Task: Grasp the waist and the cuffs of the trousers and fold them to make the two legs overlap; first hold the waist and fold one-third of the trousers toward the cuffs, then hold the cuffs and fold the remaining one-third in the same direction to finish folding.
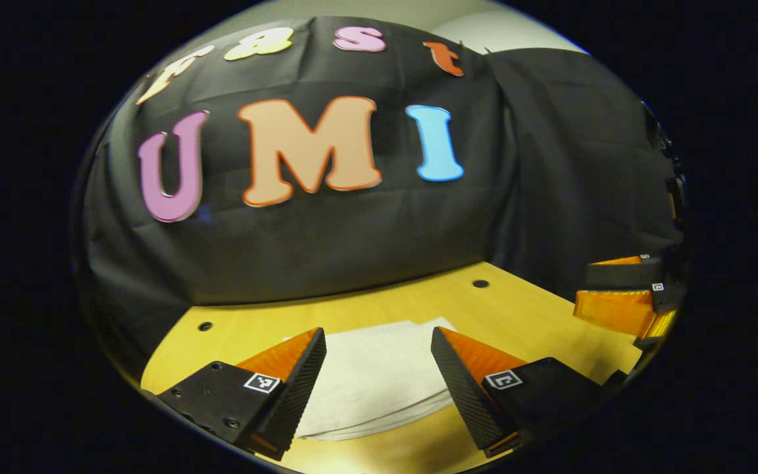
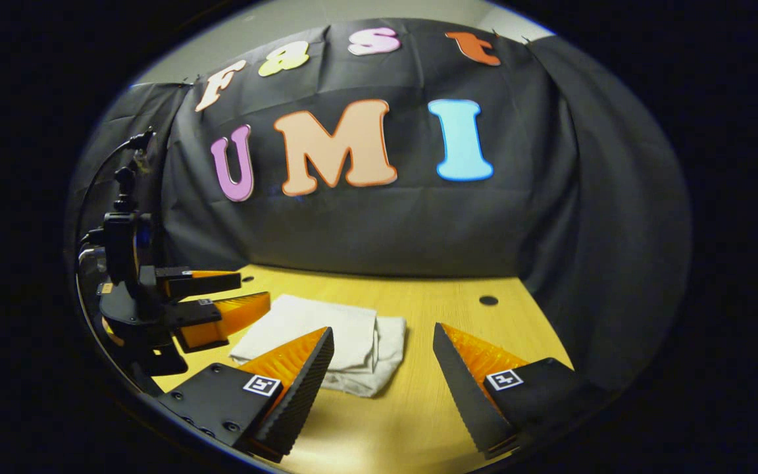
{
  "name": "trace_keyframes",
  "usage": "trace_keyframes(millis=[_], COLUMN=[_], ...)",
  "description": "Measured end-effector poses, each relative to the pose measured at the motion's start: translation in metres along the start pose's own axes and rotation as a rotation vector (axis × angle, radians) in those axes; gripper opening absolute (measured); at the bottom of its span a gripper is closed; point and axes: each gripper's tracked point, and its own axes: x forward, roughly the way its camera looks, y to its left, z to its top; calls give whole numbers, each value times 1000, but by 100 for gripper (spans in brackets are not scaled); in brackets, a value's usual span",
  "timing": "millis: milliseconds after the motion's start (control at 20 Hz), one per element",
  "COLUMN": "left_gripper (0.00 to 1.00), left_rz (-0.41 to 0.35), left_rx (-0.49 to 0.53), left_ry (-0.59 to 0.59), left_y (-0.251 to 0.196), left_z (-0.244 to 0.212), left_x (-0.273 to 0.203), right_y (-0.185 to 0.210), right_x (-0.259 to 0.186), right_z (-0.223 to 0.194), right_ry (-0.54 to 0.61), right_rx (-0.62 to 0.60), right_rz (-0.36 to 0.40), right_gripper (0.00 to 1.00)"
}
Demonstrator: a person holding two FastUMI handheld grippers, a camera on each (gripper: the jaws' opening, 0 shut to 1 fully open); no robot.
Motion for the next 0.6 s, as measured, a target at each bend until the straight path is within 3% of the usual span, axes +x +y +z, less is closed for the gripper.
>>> trace_keyframes(millis=[100,350,600], left_gripper=[96,99,96], left_rz=[80,229,278], left_rx=[3,17,11], left_ry=[-49,-158,-207], left_y=[41,115,150], left_z=[17,51,64], left_x=[-25,-75,-100], right_y=[18,57,77], right_x=[0,-10,-15], right_z=[30,75,89], right_ry=[-83,-197,-251], right_rx=[-23,26,-6], right_rz=[-14,-27,-49], right_gripper=[93,97,96])
